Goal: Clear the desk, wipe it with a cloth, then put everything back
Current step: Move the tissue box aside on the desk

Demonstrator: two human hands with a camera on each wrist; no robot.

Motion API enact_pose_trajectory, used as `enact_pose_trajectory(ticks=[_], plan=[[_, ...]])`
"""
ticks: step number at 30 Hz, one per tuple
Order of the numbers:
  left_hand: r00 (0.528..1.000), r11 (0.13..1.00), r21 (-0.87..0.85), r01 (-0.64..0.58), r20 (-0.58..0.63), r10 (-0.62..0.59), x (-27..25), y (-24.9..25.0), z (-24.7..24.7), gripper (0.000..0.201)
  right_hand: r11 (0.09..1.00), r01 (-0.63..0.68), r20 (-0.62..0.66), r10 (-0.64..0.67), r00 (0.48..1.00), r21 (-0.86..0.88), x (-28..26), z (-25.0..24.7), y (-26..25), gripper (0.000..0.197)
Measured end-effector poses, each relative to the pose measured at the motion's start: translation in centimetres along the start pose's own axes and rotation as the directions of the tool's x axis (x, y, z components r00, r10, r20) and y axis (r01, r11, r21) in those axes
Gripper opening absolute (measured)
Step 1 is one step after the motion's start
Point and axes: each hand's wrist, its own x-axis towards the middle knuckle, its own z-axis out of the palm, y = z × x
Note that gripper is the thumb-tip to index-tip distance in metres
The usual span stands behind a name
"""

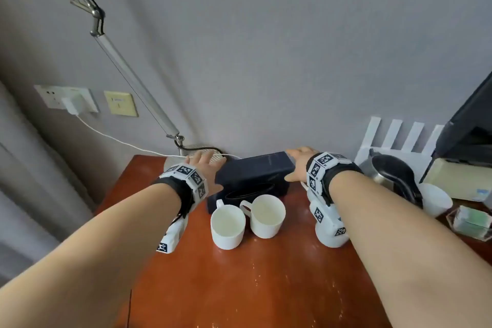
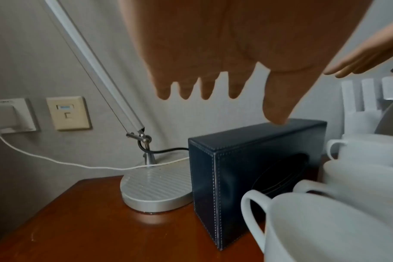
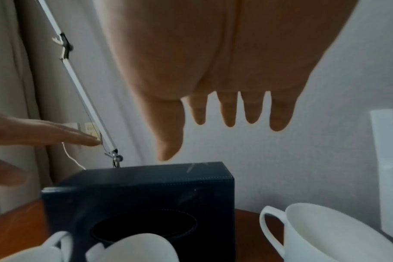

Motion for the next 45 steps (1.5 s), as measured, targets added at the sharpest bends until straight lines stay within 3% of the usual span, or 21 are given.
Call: enact_pose_trajectory(ticks=[4,9,15,24,33,45], plan=[[0.997,0.998,0.056,0.040,0.061,-0.043,2.8,-0.1,1.1,0.079,0.998,0.065,0.023,-0.065,0.998,-0.004,4.8,0.8,-0.5,0.086],[0.990,0.999,-0.009,0.034,0.138,-0.032,4.9,0.6,2.6,0.083,0.983,0.182,0.127,-0.178,0.976,-0.020,8.7,2.4,-0.6,0.091],[0.991,1.000,0.010,0.027,0.132,-0.028,5.5,0.1,2.6,0.087,0.965,0.260,0.054,-0.259,0.964,-0.014,10.7,4.1,-0.8,0.091],[0.984,0.999,0.030,-0.030,0.178,0.025,5.5,-0.5,1.2,0.096,0.976,0.201,0.042,-0.198,0.979,-0.087,8.9,3.4,-2.2,0.083],[0.996,0.994,0.083,-0.078,0.045,0.074,3.2,-4.3,-2.6,0.097,0.982,0.157,-0.082,-0.166,0.983,-0.101,5.6,-0.3,-5.5,0.079],[0.996,0.988,0.151,0.033,0.082,-0.046,-2.6,-16.4,-5.7,0.097,0.958,0.263,-0.145,-0.278,0.950,-0.113,1.0,-3.2,-18.1,0.076]])
